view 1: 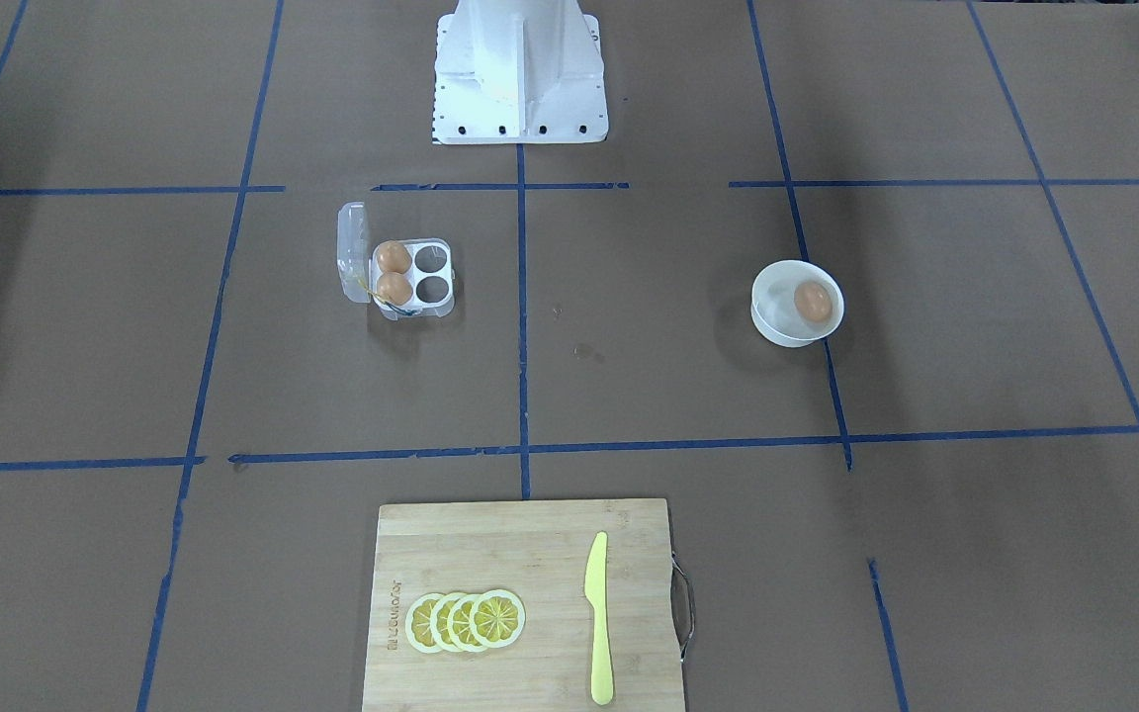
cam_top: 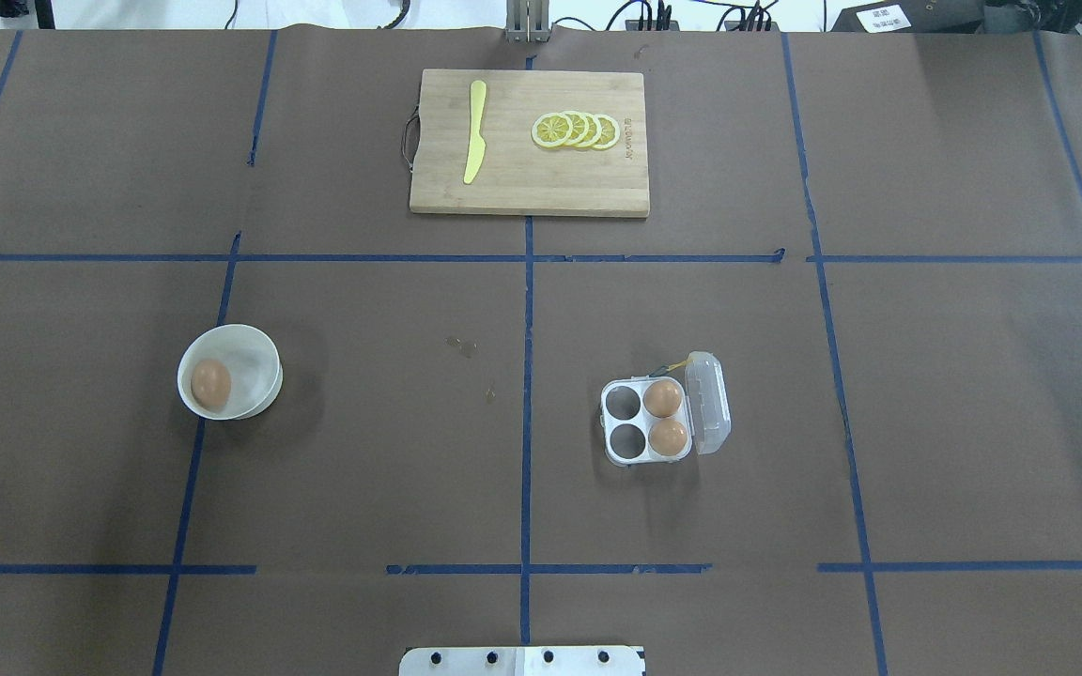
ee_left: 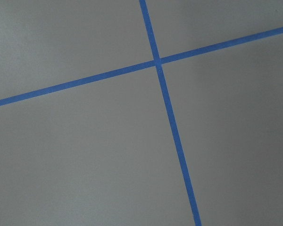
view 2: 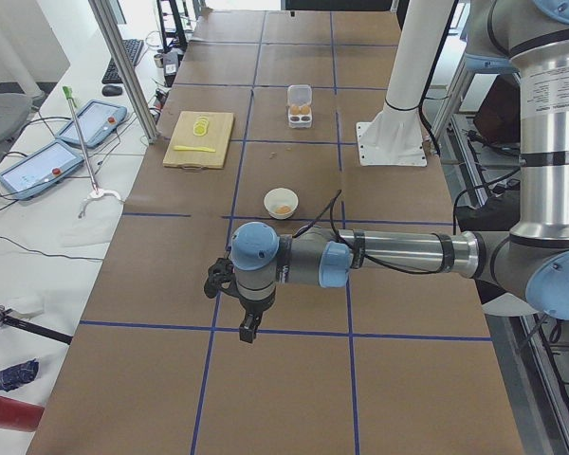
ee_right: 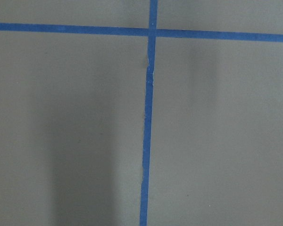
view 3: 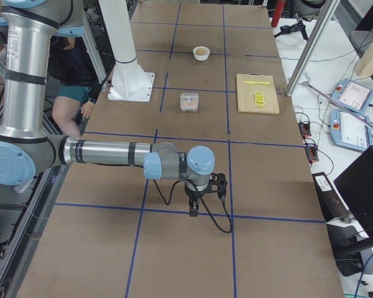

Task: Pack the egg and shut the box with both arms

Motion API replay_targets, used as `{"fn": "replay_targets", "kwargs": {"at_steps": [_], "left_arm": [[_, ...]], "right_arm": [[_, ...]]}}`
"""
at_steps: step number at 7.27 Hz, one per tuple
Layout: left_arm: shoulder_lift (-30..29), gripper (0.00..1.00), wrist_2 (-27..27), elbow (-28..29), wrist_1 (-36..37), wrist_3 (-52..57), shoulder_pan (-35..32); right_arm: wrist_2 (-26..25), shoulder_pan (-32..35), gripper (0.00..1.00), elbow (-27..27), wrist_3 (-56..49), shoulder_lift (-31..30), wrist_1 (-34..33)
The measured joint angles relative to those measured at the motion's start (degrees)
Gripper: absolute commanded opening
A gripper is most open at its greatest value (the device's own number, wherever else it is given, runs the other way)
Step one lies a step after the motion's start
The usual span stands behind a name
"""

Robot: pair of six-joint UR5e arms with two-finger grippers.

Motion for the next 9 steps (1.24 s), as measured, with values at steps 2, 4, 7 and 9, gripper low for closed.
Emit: {"fn": "replay_targets", "kwargs": {"at_steps": [2,4,7,9], "left_arm": [[-0.2,1.00,0.1,0.0,0.0,0.2,0.0],[-0.2,1.00,-0.1,-0.2,-0.2,0.5,0.0],[0.1,1.00,0.0,0.4,-7.6,0.2,0.2],[-0.4,1.00,0.0,0.0,-11.5,0.4,0.3]], "right_arm": [[0.1,0.0,1.00,0.0,0.0,0.0,0.0],[0.0,0.0,1.00,0.1,-0.1,0.1,0.1],[0.4,0.0,1.00,1.1,0.2,1.4,0.1],[0.2,0.0,1.00,1.5,0.3,4.3,0.1]]}}
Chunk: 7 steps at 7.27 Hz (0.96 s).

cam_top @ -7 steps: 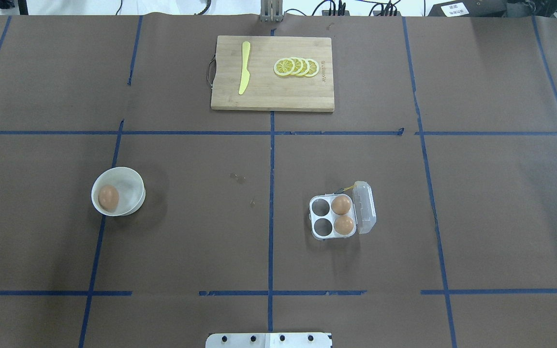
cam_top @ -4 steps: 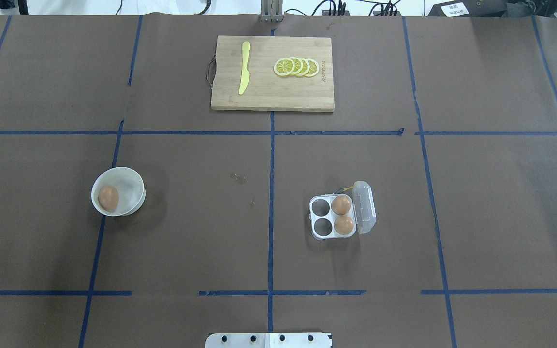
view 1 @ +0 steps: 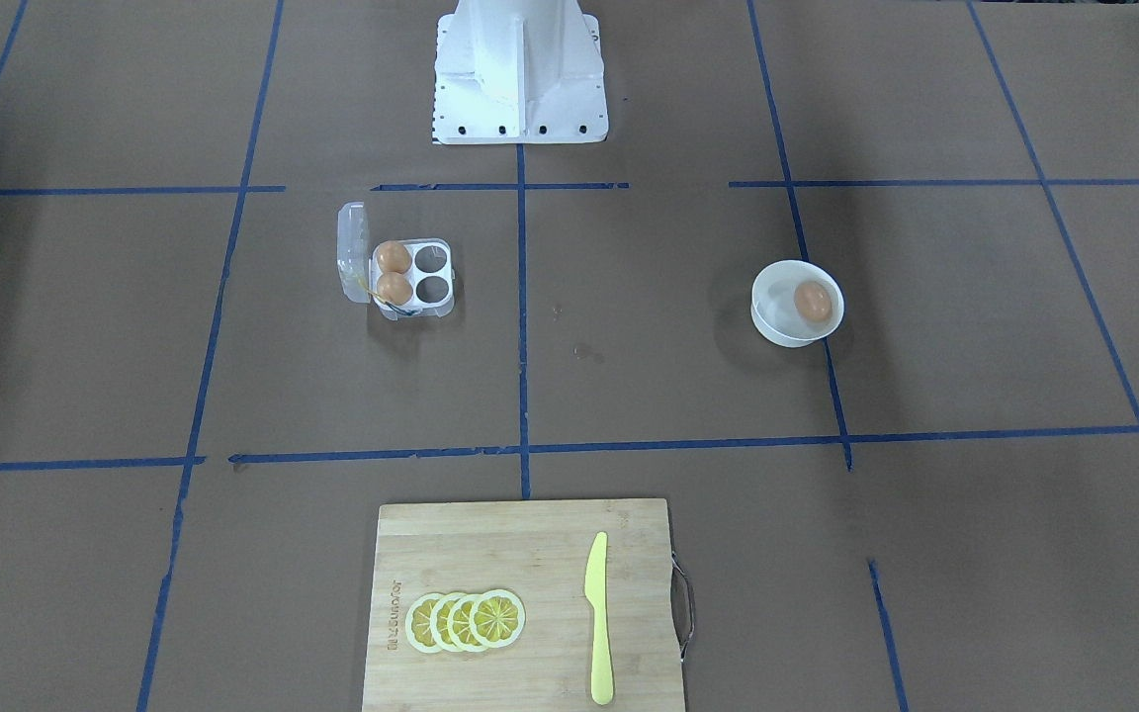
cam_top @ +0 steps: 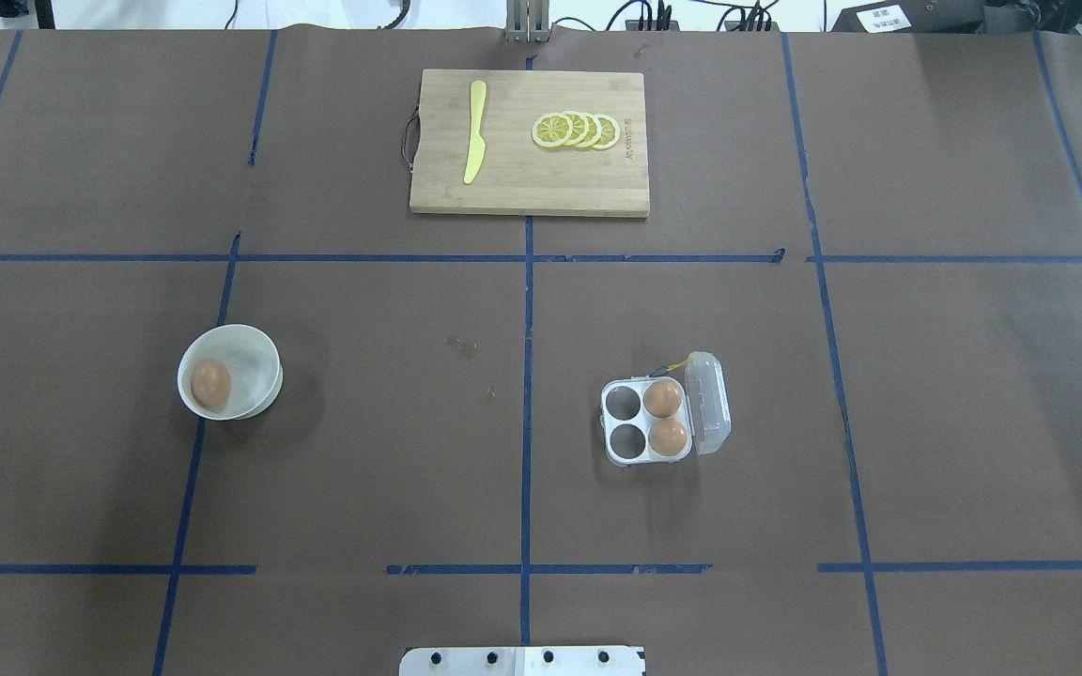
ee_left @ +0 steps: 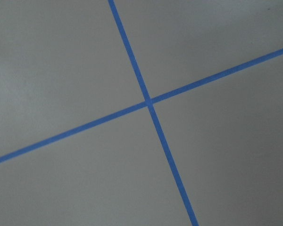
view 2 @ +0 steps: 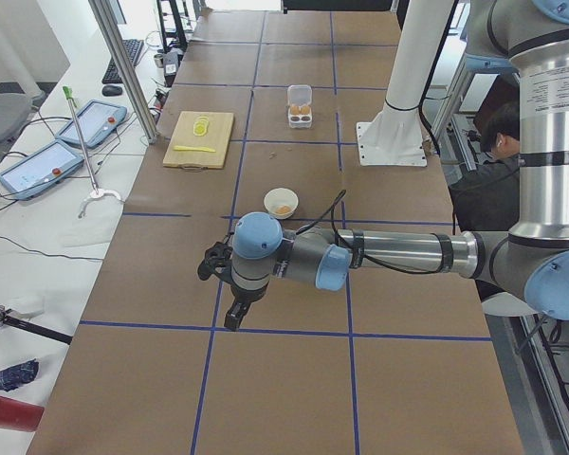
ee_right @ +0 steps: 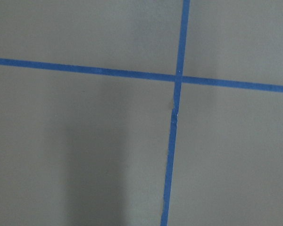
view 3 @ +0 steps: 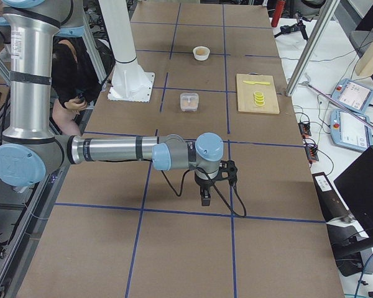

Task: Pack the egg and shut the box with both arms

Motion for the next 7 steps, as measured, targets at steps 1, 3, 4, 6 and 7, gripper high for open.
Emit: {"fn": "replay_targets", "kwargs": {"at_steps": [1,3,4,6,7], "left_arm": [[-0.4,1.00,0.0,0.2,-3.7,0.1,0.1],[-1.7,1.00,0.2,1.8,-16.7,-0.1,0.0],[-2.5,1.00,0.1,3.1,-21.9,-0.3,0.0],[-3.7,1.00,-1.7,4.7,-27.0,-4.4,0.0],[-3.8,1.00,-2.3,4.0,-28.9,-8.1,0.2]], "right_arm": [[-0.1,0.0,1.00,0.3,0.0,1.2,0.0],[-0.1,0.0,1.00,1.0,0.0,3.4,1.0],[0.0,0.0,1.00,1.1,0.0,3.7,2.1],[0.2,0.1,1.00,1.3,0.0,3.6,2.9],[0.2,0.1,1.00,1.4,-0.1,3.4,3.8]]}}
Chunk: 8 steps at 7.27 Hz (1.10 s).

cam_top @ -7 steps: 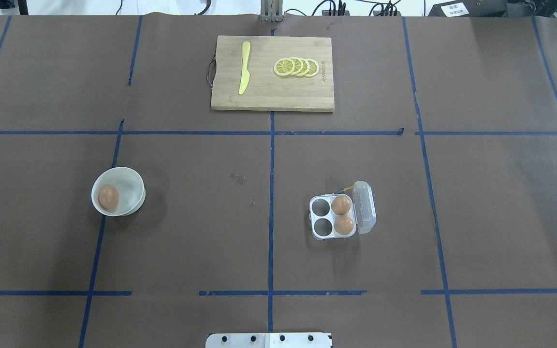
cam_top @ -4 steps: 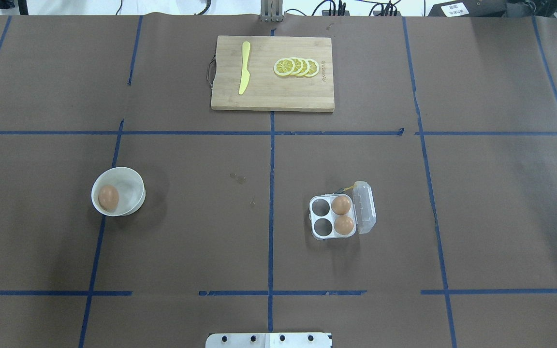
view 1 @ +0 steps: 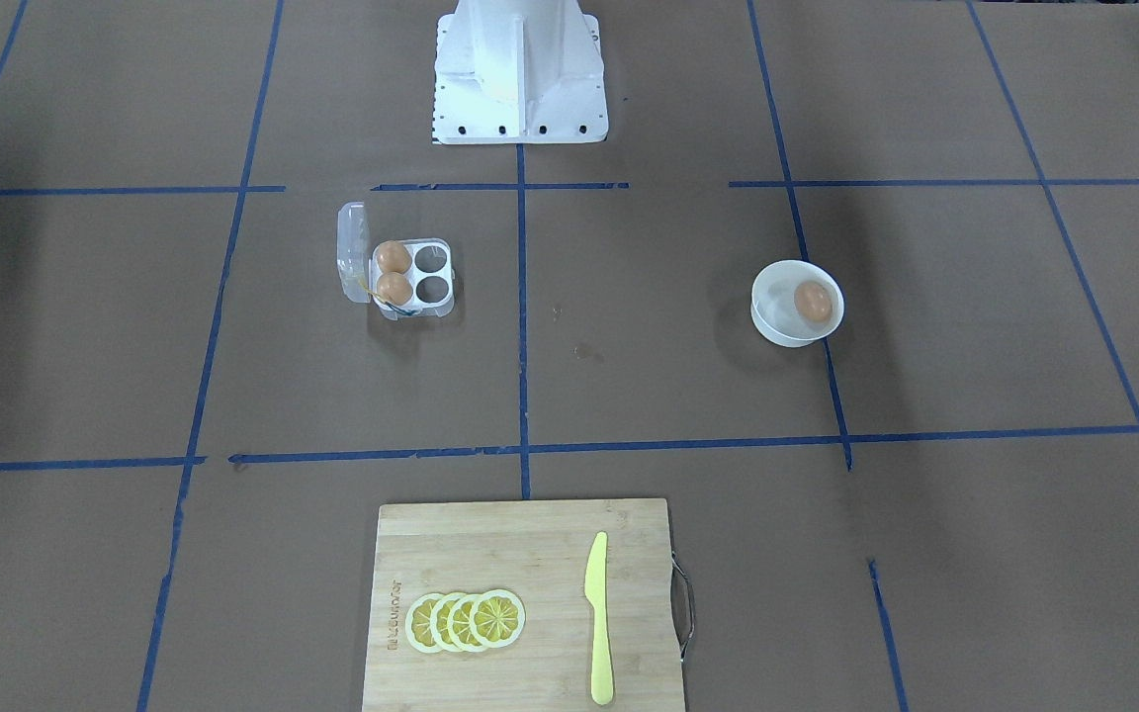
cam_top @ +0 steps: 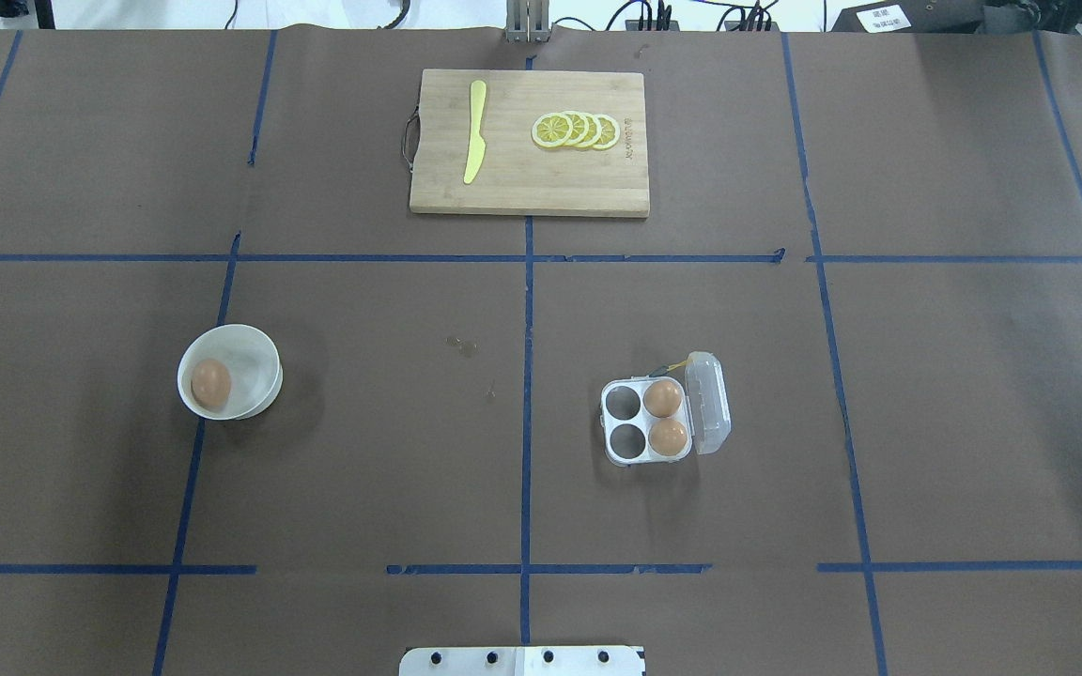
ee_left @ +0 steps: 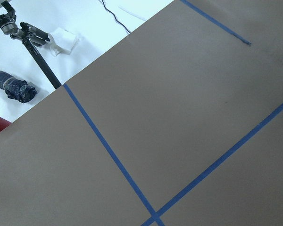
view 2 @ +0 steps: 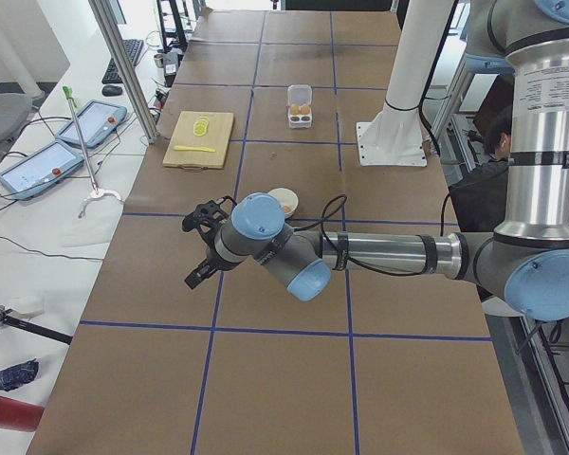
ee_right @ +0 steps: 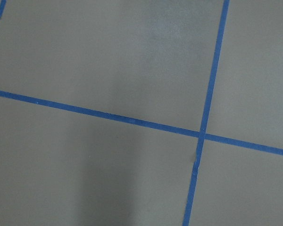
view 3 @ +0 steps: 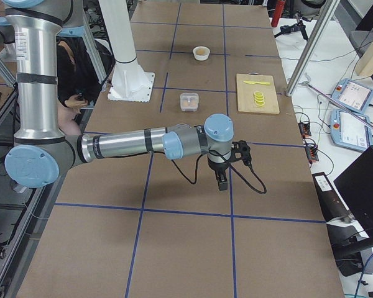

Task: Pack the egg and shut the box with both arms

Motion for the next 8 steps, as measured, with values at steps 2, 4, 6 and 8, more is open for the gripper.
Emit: {"fn": "replay_targets", "kwargs": {"at_steps": [2,4,6,8], "left_arm": [[0.8,1.00,-2.1,-1.8,-3.3,-6.1,3.4],[1.7,1.00,-1.1,-4.9,-4.1,-20.1,8.7],[4.0,0.97,6.7,-11.0,-4.3,-35.0,17.5],[5.2,0.95,15.8,-16.2,-4.3,-50.4,29.0]], "right_arm": [[0.0,0.0,1.00,-0.2,0.2,-0.2,4.0],[-0.1,-0.1,1.00,-0.5,2.5,-0.5,5.4],[0.0,-0.1,1.00,-0.6,3.8,-1.0,5.8],[-0.1,-0.1,1.00,-0.6,3.8,-1.5,5.9]]}}
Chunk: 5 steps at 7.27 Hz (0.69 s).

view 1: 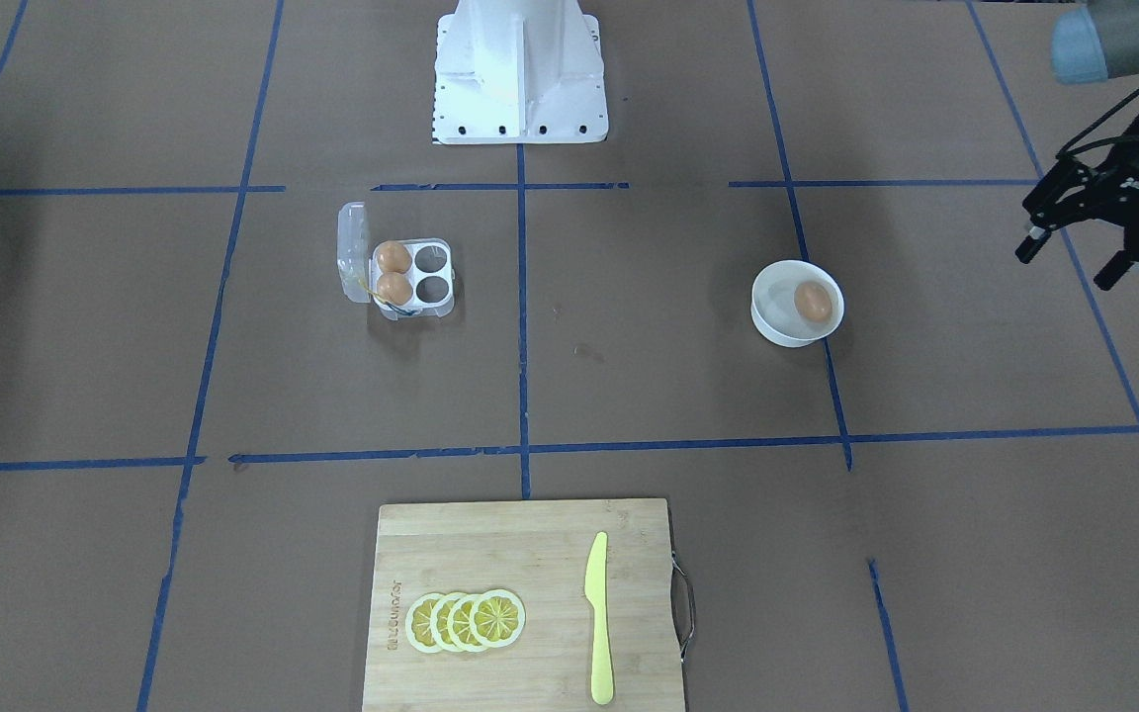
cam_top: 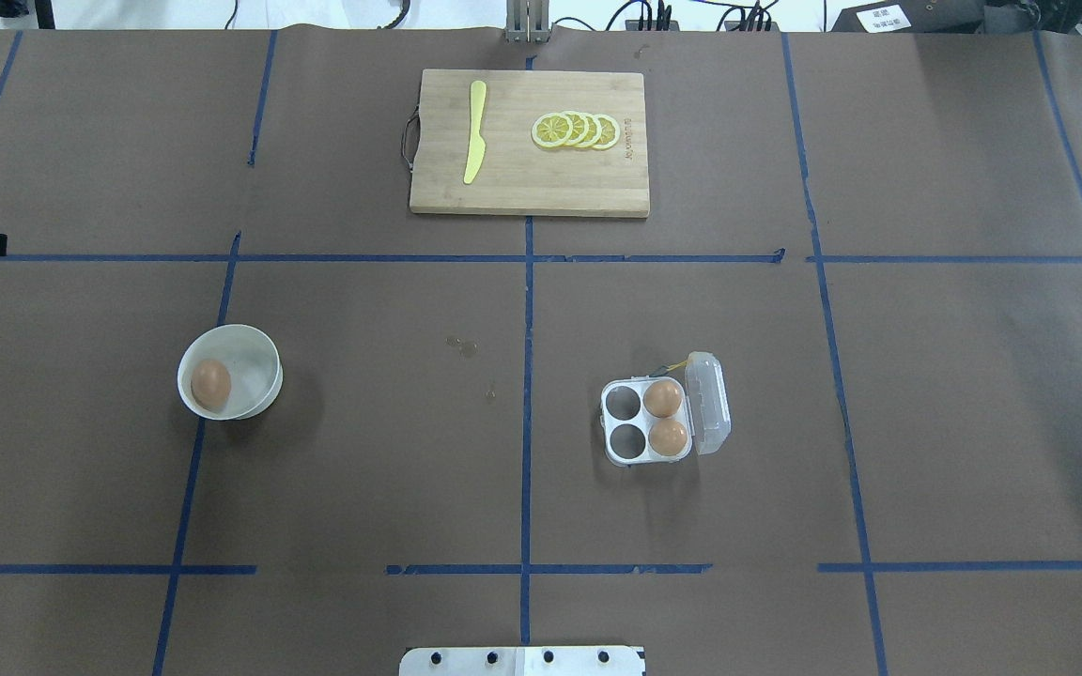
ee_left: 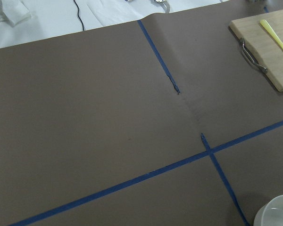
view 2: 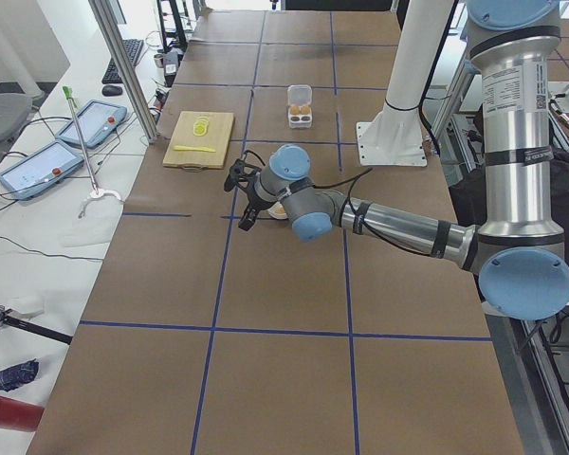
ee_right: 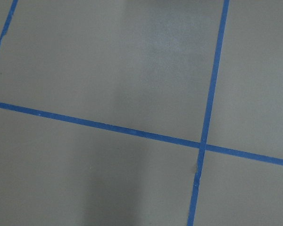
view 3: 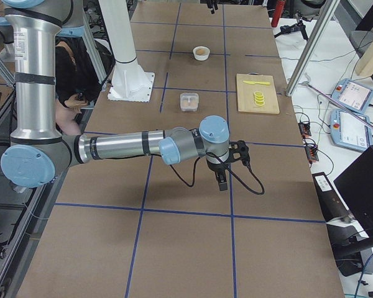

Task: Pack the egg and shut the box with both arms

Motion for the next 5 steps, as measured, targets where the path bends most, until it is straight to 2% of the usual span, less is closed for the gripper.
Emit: {"fn": "replay_targets", "kwargs": {"at_steps": [2,4,5], "left_arm": [[0.0,0.94,10.2,-2.3,0.2,-13.2,11.9],[-1.3,0.93,15.6,-2.6,2.4,-19.3,18.0],[-3.3,0.92,17.2,-2.6,5.9,-20.9,19.9]], "right_arm": [[0.0,0.0,1.00,0.0,0.0,-0.2,0.0],[-0.1,0.0,1.00,0.0,0.0,-0.4,0.0],[-0.2,0.0,1.00,0.0,0.0,-0.4,0.0]]}}
